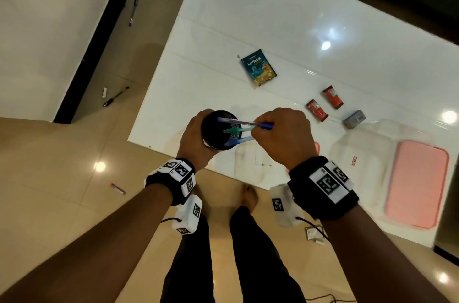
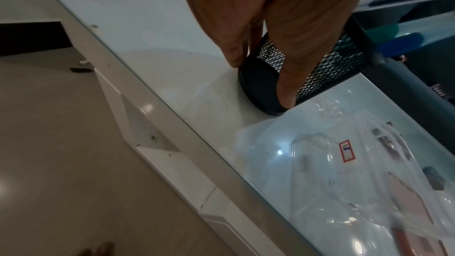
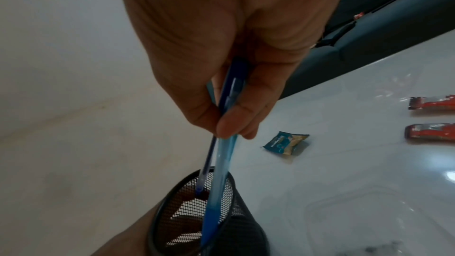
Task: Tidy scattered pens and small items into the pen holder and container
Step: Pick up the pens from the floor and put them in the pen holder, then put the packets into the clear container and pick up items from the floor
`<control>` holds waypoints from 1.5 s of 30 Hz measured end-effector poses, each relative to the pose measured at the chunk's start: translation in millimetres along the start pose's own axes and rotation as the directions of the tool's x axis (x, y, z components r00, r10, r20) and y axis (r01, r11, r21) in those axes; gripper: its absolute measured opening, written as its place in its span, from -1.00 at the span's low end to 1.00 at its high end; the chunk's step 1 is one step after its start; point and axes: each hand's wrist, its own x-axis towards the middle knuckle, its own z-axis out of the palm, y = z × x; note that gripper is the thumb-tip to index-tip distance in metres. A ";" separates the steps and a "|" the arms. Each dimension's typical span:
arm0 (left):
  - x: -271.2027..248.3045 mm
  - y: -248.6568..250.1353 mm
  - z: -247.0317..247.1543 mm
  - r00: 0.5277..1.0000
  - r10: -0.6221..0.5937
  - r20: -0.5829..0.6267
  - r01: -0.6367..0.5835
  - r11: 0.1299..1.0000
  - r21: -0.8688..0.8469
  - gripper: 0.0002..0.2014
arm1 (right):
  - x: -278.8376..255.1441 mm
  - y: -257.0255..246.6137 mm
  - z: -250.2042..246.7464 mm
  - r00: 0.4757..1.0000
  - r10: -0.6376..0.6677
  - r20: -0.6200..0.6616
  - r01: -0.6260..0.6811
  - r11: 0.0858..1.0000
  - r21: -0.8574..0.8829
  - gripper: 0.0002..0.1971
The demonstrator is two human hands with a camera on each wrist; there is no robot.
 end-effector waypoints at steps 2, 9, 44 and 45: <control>-0.9 0.3 2.1 1.000 -0.023 -0.007 0.023 1.000 -0.013 -0.19 | 10.3 -8.6 5.7 0.999 -0.019 0.042 0.022 0.998 -0.063 -0.84; -4.1 0.2 4.6 0.995 -0.094 -0.022 0.093 0.994 -0.057 -0.24 | 33.6 -22.4 25.7 0.991 -0.029 0.129 0.043 0.993 -0.107 -0.77; 101.1 147.3 130.3 0.964 -0.259 -0.067 0.267 0.942 0.202 -0.54 | 91.7 197.8 -13.1 0.910 0.394 -0.128 -0.362 0.907 0.214 -0.84; 109.2 147.2 128.0 0.951 -0.289 -0.109 0.307 0.923 0.231 -0.50 | 92.1 199.3 -14.5 0.898 0.400 -0.185 -0.343 0.898 0.278 -0.86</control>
